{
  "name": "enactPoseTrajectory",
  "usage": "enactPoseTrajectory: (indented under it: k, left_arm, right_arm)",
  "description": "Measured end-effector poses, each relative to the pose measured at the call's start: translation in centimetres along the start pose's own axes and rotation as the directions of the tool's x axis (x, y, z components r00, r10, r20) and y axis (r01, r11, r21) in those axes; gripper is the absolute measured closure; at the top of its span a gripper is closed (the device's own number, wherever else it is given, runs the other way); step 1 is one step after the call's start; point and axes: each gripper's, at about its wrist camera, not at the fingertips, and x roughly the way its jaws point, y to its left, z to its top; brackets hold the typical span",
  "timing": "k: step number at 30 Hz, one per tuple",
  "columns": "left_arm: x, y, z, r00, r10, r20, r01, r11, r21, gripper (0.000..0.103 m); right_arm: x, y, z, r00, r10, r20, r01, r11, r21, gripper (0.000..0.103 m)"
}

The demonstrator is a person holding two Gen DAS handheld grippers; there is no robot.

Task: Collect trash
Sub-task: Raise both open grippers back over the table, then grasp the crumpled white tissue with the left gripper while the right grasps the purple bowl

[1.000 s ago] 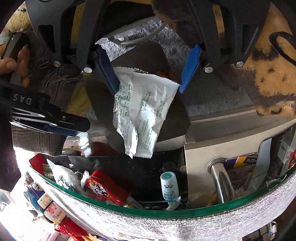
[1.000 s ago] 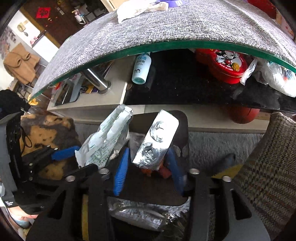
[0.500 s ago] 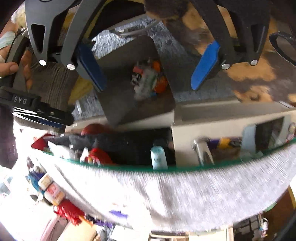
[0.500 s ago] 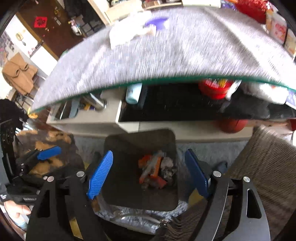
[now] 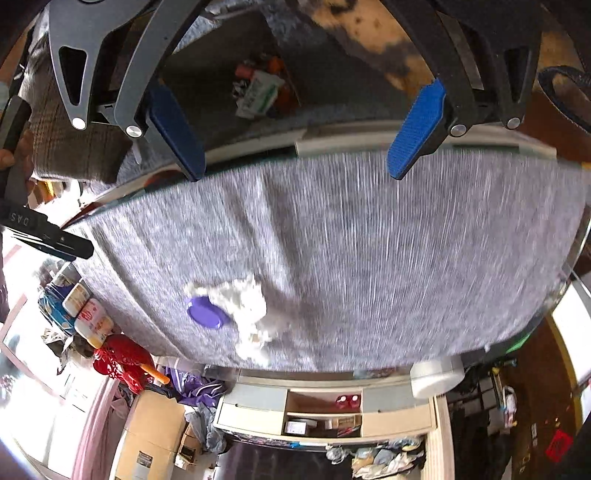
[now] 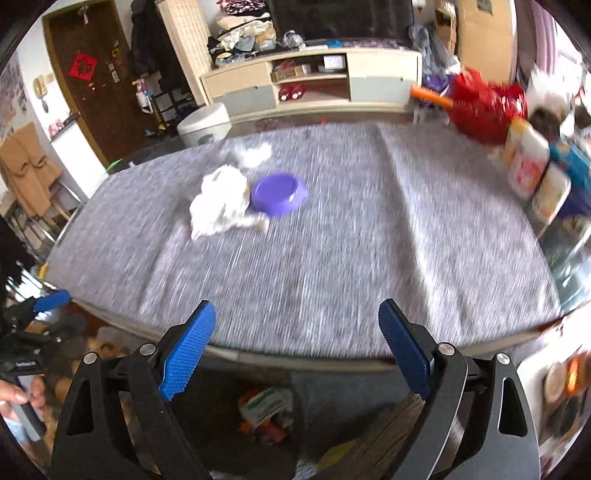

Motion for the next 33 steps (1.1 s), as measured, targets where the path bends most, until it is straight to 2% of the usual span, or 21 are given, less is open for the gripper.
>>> enactPoseTrajectory:
  k: [3, 6, 9, 15, 23, 26, 28, 30, 33]
  left_arm:
    - [1.3, -0.3, 2.0, 1.0, -0.014, -0.002, 0.014, 1.0, 0.01, 0.009]
    - [3.2, -1.1, 3.5, 0.999, -0.038, -0.021, 0.039, 0.999, 0.028, 0.011]
    - [5.4, -2.0, 4.8, 0.998, -0.043, -0.055, 0.045, 0.998, 0.047, 0.024]
    - [9.5, -2.8, 7.2, 0.994, -0.065, -0.084, 0.068, 0.997, 0.037, 0.04]
    - [14.1, -3.9, 9.0, 0.988, -0.103, -0.115, 0.109, 0.993, 0.041, 0.045]
    - [15.1, -4.2, 9.7, 0.987, -0.111, -0.113, 0.116, 0.992, 0.04, 0.05]
    - [15.3, -4.5, 9.9, 0.987, -0.117, -0.112, 0.123, 0.991, 0.053, 0.061]
    - [15.4, -4.8, 10.1, 0.984, -0.129, -0.119, 0.137, 0.989, 0.058, 0.083]
    - [15.3, -4.7, 9.8, 0.987, -0.109, -0.122, 0.118, 0.99, 0.073, 0.101]
  right_arm:
    - [1.4, 0.2, 1.9, 0.999, -0.048, 0.009, 0.049, 0.998, -0.042, 0.013]
    - [3.2, 0.3, 3.5, 0.999, -0.055, 0.003, 0.055, 0.997, -0.056, 0.013]
    - [4.9, 0.6, 4.6, 0.998, -0.065, -0.005, 0.065, 0.996, -0.058, 0.013]
    - [8.8, 0.7, 6.7, 0.998, -0.048, -0.031, 0.047, 0.998, -0.032, 0.013]
    - [10.2, -0.2, 8.0, 0.999, -0.042, -0.029, 0.042, 0.999, -0.01, 0.013]
    - [10.8, -0.1, 8.1, 0.998, -0.048, -0.034, 0.047, 0.999, -0.016, 0.013]
    - [11.2, -0.1, 8.2, 0.998, -0.052, -0.038, 0.051, 0.999, -0.019, 0.013]
    - [11.6, -0.1, 8.3, 0.998, -0.053, -0.042, 0.052, 0.998, -0.019, 0.013]
    - [12.2, -0.1, 8.3, 0.998, -0.049, -0.048, 0.048, 0.999, -0.019, 0.013]
